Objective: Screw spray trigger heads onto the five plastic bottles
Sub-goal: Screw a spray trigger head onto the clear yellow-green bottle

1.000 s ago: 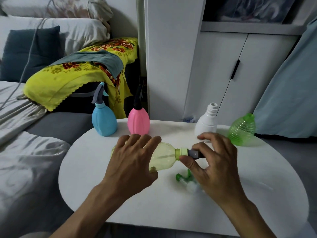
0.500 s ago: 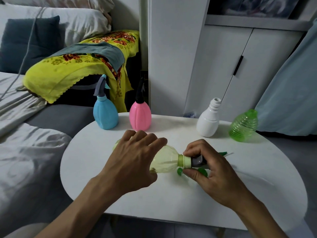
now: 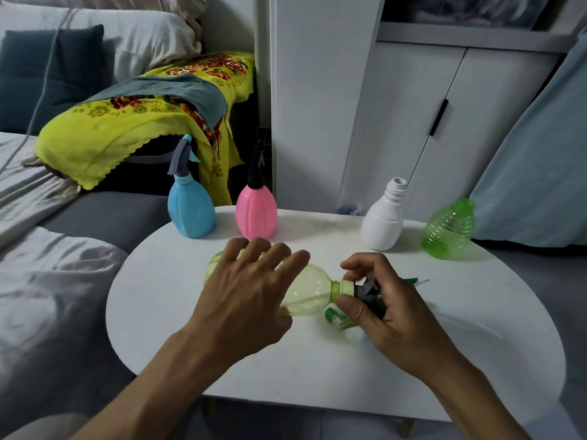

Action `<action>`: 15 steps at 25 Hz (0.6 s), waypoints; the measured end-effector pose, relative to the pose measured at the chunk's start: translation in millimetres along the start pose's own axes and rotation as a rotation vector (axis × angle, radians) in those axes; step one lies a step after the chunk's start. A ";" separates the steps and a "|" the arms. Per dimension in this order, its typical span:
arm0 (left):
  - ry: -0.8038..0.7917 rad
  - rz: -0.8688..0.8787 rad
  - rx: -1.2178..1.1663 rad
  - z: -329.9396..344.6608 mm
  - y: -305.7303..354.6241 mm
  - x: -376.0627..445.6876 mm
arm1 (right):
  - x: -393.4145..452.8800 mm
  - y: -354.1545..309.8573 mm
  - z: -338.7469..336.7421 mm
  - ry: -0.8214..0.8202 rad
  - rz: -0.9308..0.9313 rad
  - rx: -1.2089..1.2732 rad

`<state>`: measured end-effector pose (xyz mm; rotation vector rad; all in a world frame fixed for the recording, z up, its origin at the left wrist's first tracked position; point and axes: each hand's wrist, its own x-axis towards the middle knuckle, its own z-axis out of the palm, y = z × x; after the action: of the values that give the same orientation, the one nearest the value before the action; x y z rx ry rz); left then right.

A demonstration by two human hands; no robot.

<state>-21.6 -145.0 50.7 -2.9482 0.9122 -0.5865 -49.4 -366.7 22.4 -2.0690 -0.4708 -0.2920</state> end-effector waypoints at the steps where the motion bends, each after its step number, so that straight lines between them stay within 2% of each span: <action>1: 0.007 -0.002 0.006 0.1 0.6 0.7 | -0.4 0.0 -0.5 -0.006 0.003 0.008; 15: 0.049 0.000 -0.001 3.3 8.8 2.2 | 0.2 -0.8 -5.2 0.045 0.060 -0.009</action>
<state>-23.6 -153.9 47.5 -2.9468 0.9172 -0.6607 -49.7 -370.7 25.7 -2.0765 -0.3799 -0.3044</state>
